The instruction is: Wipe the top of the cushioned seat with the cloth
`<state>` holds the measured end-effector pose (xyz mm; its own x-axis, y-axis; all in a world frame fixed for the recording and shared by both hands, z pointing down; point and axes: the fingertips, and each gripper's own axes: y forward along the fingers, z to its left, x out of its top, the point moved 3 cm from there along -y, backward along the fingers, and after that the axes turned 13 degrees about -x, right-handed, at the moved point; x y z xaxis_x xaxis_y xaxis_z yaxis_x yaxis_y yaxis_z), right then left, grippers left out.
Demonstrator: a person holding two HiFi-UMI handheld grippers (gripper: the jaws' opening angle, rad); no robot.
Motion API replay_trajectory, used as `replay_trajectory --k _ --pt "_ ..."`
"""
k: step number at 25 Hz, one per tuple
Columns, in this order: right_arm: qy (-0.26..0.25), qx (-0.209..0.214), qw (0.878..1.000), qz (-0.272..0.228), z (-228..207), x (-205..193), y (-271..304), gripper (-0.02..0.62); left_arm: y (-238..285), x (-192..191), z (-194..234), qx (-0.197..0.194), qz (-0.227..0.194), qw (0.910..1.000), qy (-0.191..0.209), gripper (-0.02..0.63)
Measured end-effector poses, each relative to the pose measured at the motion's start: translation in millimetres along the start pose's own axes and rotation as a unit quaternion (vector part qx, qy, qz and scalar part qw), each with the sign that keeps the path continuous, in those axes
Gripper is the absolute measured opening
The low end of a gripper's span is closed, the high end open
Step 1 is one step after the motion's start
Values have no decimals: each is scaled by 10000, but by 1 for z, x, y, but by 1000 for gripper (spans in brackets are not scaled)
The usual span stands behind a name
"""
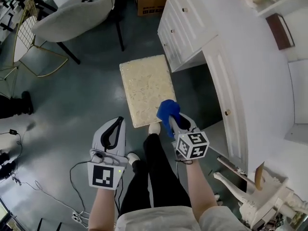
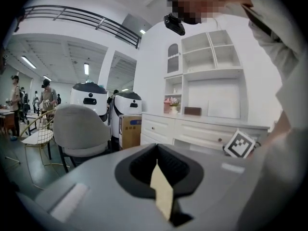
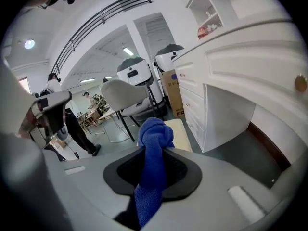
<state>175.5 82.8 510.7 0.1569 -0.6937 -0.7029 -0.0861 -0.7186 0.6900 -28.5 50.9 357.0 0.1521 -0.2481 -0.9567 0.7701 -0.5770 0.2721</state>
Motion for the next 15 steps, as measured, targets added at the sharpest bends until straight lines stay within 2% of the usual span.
replay_trajectory --k 8,15 --pt "45 101 9981 -607 25 65 -89 77 -20 53 -28 -229 7 9996 144 -8" --pt "-188 172 9930 -1157 47 118 -164 77 -39 105 -52 -345 -178 9990 233 -8"
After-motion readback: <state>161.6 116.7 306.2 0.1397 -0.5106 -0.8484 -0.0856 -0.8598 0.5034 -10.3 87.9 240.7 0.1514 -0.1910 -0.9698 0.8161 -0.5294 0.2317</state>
